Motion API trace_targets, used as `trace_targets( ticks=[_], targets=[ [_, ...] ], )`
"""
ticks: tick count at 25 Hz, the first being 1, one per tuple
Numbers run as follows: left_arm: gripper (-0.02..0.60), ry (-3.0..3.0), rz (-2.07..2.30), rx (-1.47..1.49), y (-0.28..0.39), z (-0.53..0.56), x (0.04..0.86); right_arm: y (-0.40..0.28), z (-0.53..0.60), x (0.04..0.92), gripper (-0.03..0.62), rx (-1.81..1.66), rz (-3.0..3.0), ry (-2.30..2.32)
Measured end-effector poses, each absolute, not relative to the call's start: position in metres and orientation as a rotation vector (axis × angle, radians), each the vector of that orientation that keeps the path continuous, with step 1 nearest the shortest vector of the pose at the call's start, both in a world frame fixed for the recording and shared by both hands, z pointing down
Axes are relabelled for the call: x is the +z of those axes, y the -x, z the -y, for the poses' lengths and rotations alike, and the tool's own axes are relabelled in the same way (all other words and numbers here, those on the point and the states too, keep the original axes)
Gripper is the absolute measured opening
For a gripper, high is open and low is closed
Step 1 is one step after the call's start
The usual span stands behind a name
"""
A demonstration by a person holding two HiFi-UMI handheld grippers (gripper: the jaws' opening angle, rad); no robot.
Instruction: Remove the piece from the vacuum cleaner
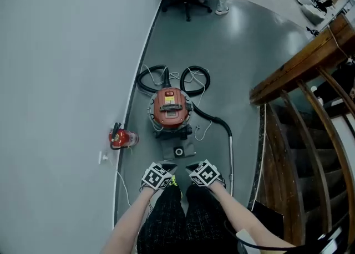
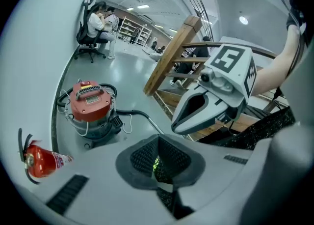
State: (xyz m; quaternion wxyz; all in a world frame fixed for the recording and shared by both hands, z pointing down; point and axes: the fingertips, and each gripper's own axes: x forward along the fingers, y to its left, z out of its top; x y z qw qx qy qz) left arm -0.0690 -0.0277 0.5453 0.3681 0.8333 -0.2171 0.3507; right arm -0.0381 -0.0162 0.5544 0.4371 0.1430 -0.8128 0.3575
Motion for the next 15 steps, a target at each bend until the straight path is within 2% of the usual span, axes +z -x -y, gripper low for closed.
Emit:
trace_targets(
  ticks=[15],
  targets=[
    [0.009,-2.139,0.627,0.798,0.083,0.017,0.469,0.050,0.011,0.477,0.015,0.840,2.095,-0.351]
  ],
)
